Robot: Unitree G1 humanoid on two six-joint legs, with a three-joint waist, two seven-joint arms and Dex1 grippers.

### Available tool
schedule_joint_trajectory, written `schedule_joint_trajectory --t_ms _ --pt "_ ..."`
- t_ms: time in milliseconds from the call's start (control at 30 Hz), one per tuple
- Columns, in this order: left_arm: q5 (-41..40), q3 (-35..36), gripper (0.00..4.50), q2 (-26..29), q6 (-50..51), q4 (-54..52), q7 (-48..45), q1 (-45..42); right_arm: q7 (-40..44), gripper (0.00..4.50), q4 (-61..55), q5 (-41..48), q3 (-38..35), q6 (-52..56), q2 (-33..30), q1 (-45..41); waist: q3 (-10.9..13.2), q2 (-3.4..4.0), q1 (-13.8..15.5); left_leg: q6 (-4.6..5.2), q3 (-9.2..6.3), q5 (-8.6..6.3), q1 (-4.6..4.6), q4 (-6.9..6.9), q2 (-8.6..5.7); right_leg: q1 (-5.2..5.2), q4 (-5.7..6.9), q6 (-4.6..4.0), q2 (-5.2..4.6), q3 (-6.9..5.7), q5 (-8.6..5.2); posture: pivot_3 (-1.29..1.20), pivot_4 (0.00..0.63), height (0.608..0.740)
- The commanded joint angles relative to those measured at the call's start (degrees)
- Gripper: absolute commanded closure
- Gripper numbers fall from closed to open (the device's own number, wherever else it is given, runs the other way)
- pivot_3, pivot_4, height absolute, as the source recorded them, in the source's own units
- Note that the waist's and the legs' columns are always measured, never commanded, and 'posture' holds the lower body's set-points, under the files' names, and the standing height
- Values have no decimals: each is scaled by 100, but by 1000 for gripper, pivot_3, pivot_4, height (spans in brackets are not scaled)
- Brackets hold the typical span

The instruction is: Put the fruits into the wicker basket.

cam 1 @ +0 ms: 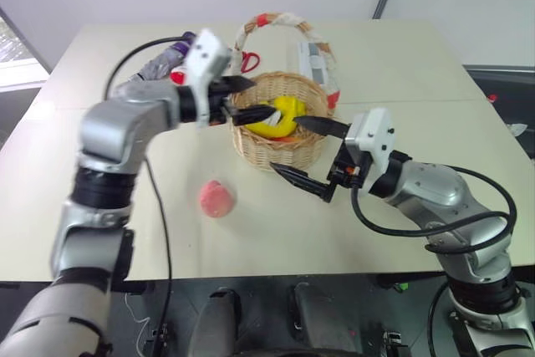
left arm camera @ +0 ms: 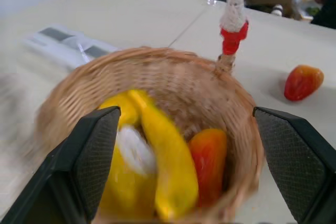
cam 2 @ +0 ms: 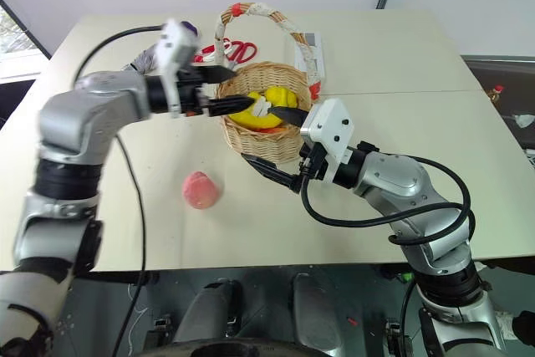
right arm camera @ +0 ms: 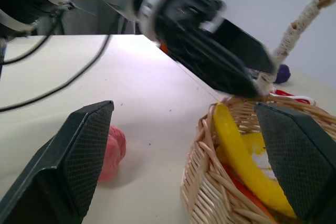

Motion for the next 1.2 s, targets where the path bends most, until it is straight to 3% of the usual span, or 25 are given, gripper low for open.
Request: schedule_joint_trajectory --t_ms 33,167,267,467,767,867,967,1000,1200 --pt "-278 750 48 852 -16 -510 -516 642 113 0 -79 46 -69 -96 3 -135 1 1 -6 0 0 0 0 -1 1 -3 1 0 1 0 0 0 150 740" --pt "-285 936 48 1749 -145 -1092 -1036 1827 275 0 99 12 18 -165 40 -271 1 0 45 0 -3 0 0 -2 2 1 2 -2 -9 -3 -1 0 150 740" --pt "-295 760 48 2084 -128 -1747 -1176 2545 413 0 202 -24 98 -210 55 -356 1 -1 92 0 -1 0 -1 0 -2 13 -13 -1 -21 -4 -1 0 150 740" --pt "259 -369 48 1997 -401 -2315 -944 2736 528 0 235 -90 208 -221 85 -355 1 -2 174 0 2 -1 -2 0 -3 13 -17 -2 -19 -3 -1 0 150 740" --pt "939 -1383 48 1732 -349 -1985 -633 2419 811 0 -235 94 352 168 -253 98 1 -1 157 1 4 -1 -1 -3 -2 7 -12 -2 -1 -3 -1 0 150 740" --pt "956 -1355 926 1648 -375 -1912 -624 2385 850 0 -301 22 413 229 -381 202 1 -2 154 1 5 -1 -2 -1 -3 8 -14 -2 -3 -3 -1 0 150 740" --pt "993 -1311 2300 1639 -431 -1893 -653 2375 863 0 -276 -34 440 214 -428 198 1 -2 144 1 5 -1 -1 0 -2 8 -13 -1 -2 -3 -1 0 150 740" --pt "891 -1194 2512 1615 -413 -1906 -678 2371 863 0 -258 -50 445 198 -436 189 1 -2 144 1 4 -1 0 0 -2 8 -13 -2 -1 -3 -1 0 150 740" --pt "-527 242 2512 1088 98 -1910 -596 1806 910 0 -166 -126 448 142 -441 139 2 -3 164 1 2 -1 -4 3 0 8 -13 -1 -3 -7 -1 0 150 740"
